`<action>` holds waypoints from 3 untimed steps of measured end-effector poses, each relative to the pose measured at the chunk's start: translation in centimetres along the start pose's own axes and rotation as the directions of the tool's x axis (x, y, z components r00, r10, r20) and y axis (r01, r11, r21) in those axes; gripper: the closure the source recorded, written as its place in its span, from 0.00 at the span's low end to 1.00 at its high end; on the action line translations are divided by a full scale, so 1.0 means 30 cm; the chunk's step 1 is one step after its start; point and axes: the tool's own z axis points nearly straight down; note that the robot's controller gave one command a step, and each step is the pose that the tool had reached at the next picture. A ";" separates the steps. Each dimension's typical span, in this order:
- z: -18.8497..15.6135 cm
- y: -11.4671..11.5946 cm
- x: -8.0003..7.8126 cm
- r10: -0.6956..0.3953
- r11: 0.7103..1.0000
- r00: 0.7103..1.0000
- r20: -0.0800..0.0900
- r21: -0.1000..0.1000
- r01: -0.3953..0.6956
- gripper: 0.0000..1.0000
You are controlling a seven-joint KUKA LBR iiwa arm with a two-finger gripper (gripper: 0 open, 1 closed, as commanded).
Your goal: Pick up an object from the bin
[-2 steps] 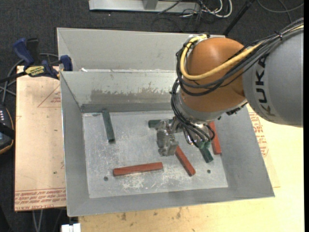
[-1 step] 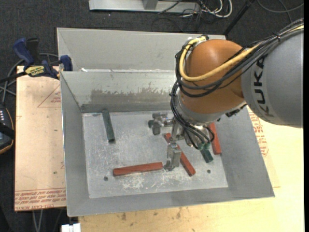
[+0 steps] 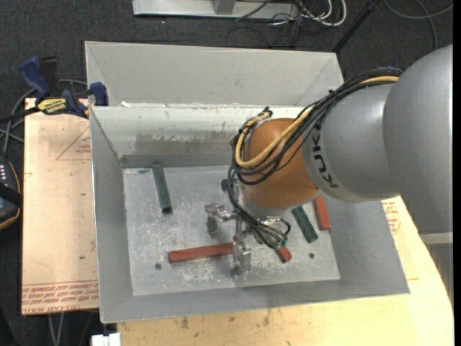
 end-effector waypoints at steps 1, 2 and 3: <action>-0.013 0.000 -0.005 0.001 1.000 1.000 0.006 0.001 -0.001 1.00; -0.013 -0.001 -0.005 0.001 1.000 1.000 0.006 0.000 -0.001 0.00; 0.043 -0.017 -0.077 -0.008 1.000 1.000 0.009 0.001 0.008 0.00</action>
Offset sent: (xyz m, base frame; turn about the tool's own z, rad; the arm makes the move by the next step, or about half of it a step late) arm 0.0000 0.0000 0.0000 0.0000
